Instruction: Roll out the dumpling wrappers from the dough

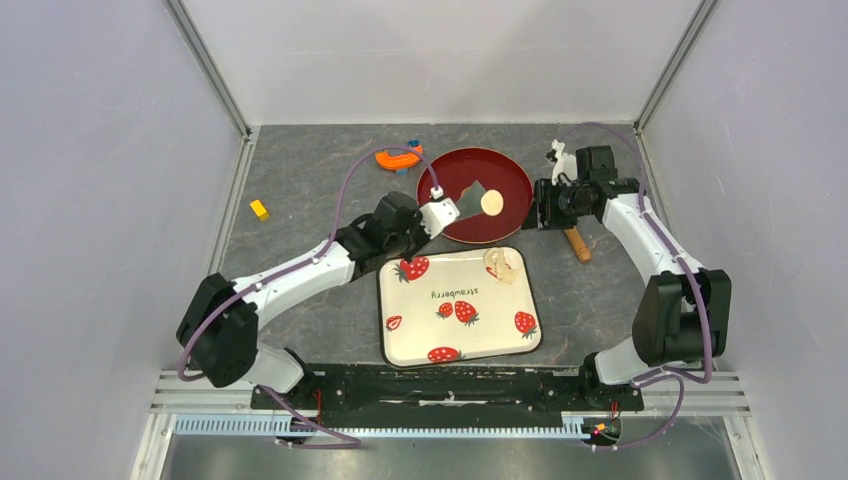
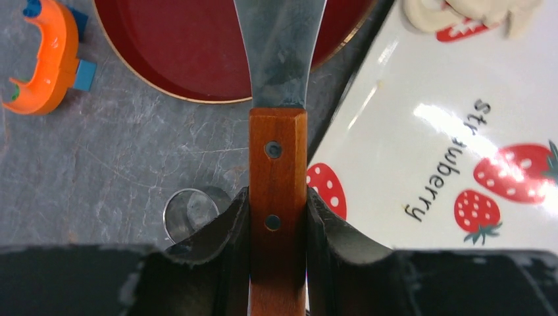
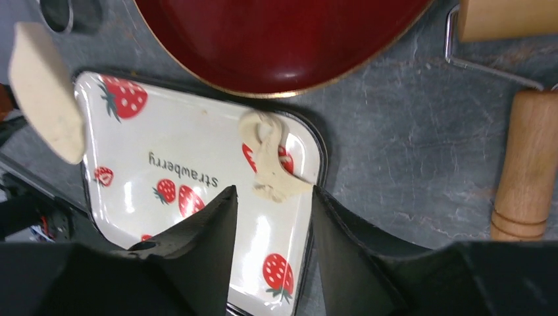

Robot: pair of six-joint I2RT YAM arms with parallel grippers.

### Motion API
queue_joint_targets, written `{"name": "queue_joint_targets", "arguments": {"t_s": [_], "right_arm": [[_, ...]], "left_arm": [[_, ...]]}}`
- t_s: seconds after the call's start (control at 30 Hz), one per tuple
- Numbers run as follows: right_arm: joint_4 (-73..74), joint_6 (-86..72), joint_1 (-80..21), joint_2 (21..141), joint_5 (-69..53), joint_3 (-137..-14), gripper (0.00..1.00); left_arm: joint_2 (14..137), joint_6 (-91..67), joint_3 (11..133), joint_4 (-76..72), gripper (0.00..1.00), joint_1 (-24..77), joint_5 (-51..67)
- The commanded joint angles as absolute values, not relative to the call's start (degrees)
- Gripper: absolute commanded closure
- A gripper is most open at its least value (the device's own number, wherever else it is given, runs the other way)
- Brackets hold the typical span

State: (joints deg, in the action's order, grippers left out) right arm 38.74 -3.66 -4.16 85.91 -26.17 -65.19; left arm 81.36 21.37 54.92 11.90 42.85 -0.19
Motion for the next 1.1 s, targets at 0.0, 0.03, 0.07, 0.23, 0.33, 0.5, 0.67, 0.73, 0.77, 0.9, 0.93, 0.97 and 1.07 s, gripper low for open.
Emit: {"name": "queue_joint_targets", "arguments": {"t_s": [0.0,0.03,0.07,0.23,0.33,0.5,0.67,0.73,0.77,0.9,0.93,0.97,1.07], "right_arm": [[37.4,-6.2,-4.3,89.4,-27.7,-72.3,0.58],[37.1,-6.7,-4.5,90.4,-28.2,-73.6,0.63],[36.7,-7.2,-4.9,91.2,-28.5,-75.0,0.68],[36.3,-8.9,-7.3,96.6,-29.6,-83.0,1.0],[36.2,-9.8,-9.1,100.2,-30.6,-88.3,1.0],[33.5,-12.1,-12.9,106.4,-32.2,-95.1,1.0],[27.4,-16.2,-15.6,111.2,-33.9,-98.0,1.0],[25.0,-17.5,-16.4,112.9,-33.9,-98.1,1.0],[24.0,-18.0,-16.7,113.7,-33.6,-98.2,1.0],[22.4,-18.7,-17.6,117.4,-31.6,-99.2,1.0],[22.2,-18.7,-17.7,118.1,-31.0,-99.3,1.0],[21.7,-18.8,-17.9,118.7,-29.9,-99.3,1.0],[20.3,-19.2,-18.1,120.6,-27.2,-99.4,1.0]], "left_arm": [[85.1,10.0,61.1,10.5,0.98,41.9,-7.9],[86.1,7.9,62.3,10.9,0.98,41.8,-9.8],[87.4,6.8,63.8,11.6,0.98,41.6,-10.6],[93.6,5.4,70.9,15.9,0.98,41.5,-12.5],[97.1,4.7,74.9,18.5,0.98,41.4,-13.6],[102.2,3.8,79.2,20.6,0.98,41.4,-14.9],[107.3,3.8,83.7,23.8,0.98,41.2,-16.0],[109.3,3.9,85.1,24.8,0.98,41.2,-16.0],[110.3,3.9,85.8,25.1,0.98,41.2,-16.0],[113.0,4.0,87.7,26.1,0.98,41.2,-16.9],[113.5,4.1,88.1,26.3,0.98,41.2,-17.2],[114.1,4.1,88.5,26.6,0.98,41.2,-17.3],[115.8,4.1,89.9,27.8,0.98,41.2,-17.7]]}}
